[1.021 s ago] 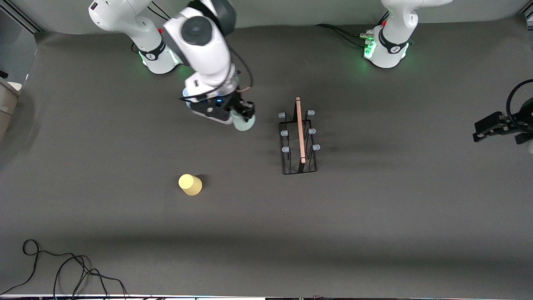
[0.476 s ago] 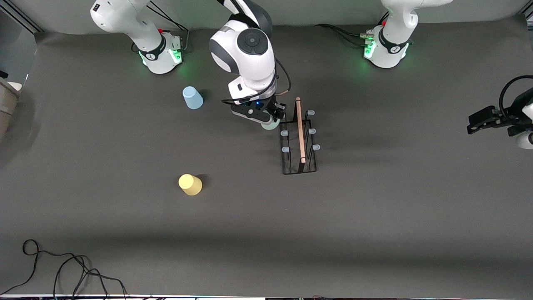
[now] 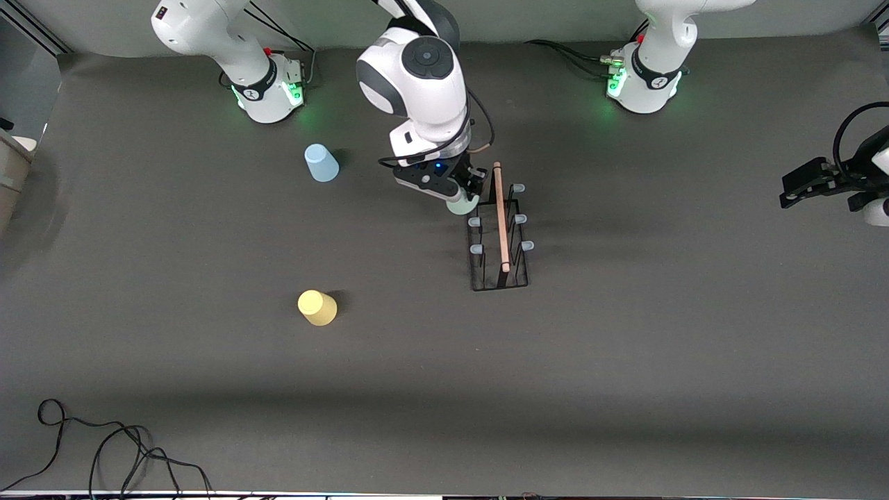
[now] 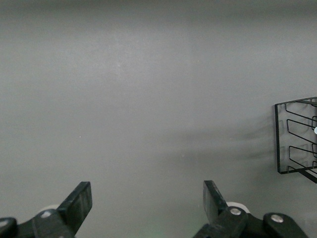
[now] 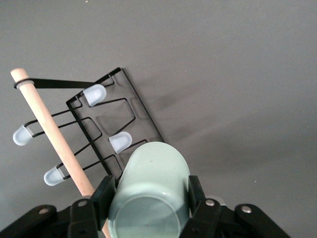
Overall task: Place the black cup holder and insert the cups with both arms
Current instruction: 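Open the right gripper and move it back toward the yellow cup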
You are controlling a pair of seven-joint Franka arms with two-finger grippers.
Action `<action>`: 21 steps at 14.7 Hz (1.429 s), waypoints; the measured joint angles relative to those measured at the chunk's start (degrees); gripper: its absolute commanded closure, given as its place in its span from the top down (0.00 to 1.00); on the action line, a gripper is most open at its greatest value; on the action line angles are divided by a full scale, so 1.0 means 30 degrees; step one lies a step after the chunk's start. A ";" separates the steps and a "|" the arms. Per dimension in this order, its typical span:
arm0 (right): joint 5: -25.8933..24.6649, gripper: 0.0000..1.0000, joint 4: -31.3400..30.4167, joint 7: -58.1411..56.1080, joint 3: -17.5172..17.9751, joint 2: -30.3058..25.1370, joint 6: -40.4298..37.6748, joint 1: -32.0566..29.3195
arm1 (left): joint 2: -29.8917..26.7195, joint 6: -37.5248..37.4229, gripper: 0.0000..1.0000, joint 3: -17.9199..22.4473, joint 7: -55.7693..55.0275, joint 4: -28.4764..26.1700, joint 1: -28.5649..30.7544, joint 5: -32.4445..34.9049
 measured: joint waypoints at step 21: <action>0.0002 1.00 0.0435 -0.3926 -0.0604 -0.0409 -0.1032 -0.2729 | 0.0019 0.0531 1.00 0.0018 0.0000 -0.0376 -0.0004 0.0042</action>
